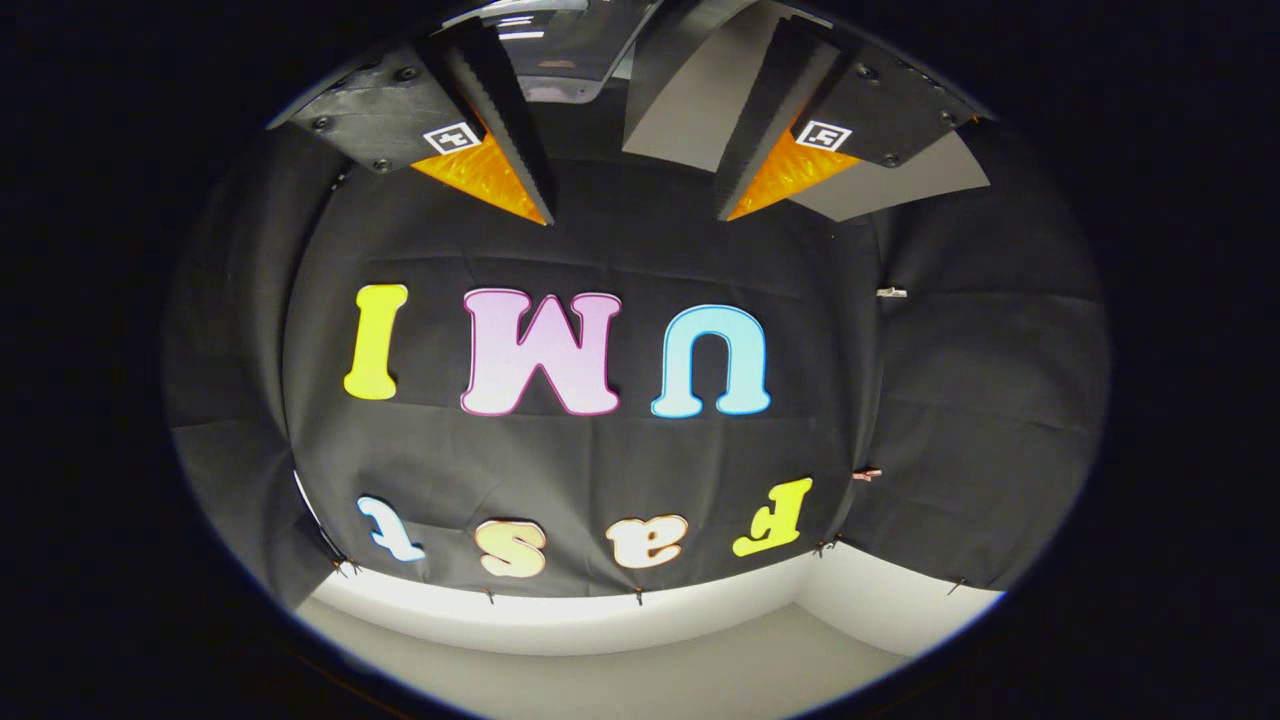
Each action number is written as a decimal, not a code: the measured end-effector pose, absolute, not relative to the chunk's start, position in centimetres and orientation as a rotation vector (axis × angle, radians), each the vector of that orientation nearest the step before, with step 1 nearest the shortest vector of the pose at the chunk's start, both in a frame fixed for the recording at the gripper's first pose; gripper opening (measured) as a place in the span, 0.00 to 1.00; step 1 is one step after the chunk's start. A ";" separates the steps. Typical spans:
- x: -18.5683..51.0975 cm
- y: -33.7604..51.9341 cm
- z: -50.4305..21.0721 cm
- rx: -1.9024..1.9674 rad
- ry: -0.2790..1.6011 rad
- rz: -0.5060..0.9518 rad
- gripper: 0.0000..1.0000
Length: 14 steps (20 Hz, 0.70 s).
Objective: Put the clothes into the washing machine and then close the washing machine lid.
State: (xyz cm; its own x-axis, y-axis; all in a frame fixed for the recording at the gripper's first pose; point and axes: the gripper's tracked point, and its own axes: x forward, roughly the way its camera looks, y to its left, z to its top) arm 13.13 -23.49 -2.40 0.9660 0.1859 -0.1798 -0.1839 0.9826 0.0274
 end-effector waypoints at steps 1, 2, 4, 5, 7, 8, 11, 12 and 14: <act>13.2 -23.7 -2.4 0.009 0.182 0.187 0.98; 13.3 -24.1 -2.1 -0.002 0.170 0.186 0.98; 13.4 -24.8 -1.7 -0.026 0.152 0.177 0.98; 13.5 -25.0 -2.0 -0.029 0.154 0.172 0.98; 13.6 -25.0 -2.3 -0.023 0.165 0.172 0.98; 13.7 -25.0 -2.3 -0.027 0.167 0.173 0.98; 13.9 -25.1 -2.2 -0.037 0.167 0.181 0.98; 13.8 -25.0 -2.2 -0.036 0.168 0.187 0.98; 13.7 -25.0 -2.2 -0.037 0.169 0.196 0.98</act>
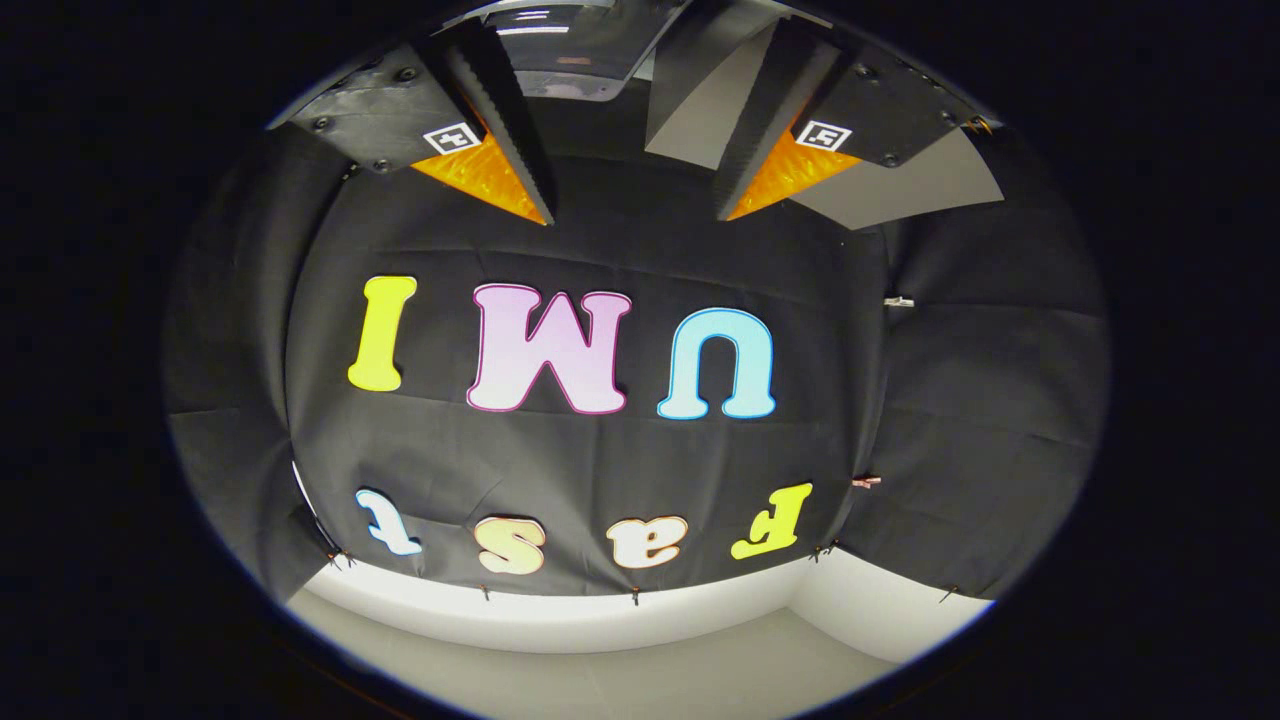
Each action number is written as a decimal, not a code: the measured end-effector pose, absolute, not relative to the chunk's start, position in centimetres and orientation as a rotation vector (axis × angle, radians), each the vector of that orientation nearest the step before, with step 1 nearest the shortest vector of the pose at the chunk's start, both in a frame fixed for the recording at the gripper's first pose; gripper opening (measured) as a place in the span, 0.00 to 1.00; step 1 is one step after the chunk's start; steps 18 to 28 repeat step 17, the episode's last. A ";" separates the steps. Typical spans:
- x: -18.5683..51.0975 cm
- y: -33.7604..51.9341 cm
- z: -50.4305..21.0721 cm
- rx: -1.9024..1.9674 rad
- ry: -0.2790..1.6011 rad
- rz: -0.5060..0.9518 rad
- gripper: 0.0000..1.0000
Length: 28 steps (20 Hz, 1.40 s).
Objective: Put the clothes into the washing machine and then close the washing machine lid.
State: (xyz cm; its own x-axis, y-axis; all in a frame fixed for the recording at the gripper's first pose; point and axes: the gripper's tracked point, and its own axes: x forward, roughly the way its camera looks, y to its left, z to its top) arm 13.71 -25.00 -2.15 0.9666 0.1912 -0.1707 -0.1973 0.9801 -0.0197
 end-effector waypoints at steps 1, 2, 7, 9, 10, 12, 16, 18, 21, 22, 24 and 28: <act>13.7 -25.0 -2.1 -0.038 0.170 0.201 0.98; 13.6 -25.1 -2.1 -0.040 0.172 0.202 0.98; 13.5 -25.8 -1.7 -0.026 0.168 0.196 0.98; 13.5 -26.1 -1.8 -0.032 0.169 0.186 0.98; 13.5 -26.1 -1.9 -0.031 0.172 0.185 0.98; 13.4 -26.0 -2.0 -0.032 0.174 0.182 0.98; 13.4 -25.9 -2.0 -0.034 0.174 0.189 0.98; 13.3 -25.9 -2.1 -0.035 0.178 0.190 0.98; 13.3 -25.9 -2.1 -0.035 0.178 0.190 0.98; 13.3 -25.9 -2.1 -0.035 0.178 0.190 0.98; 13.3 -25.9 -2.1 -0.035 0.178 0.190 0.98; 13.3 -25.9 -2.1 -0.035 0.178 0.190 0.98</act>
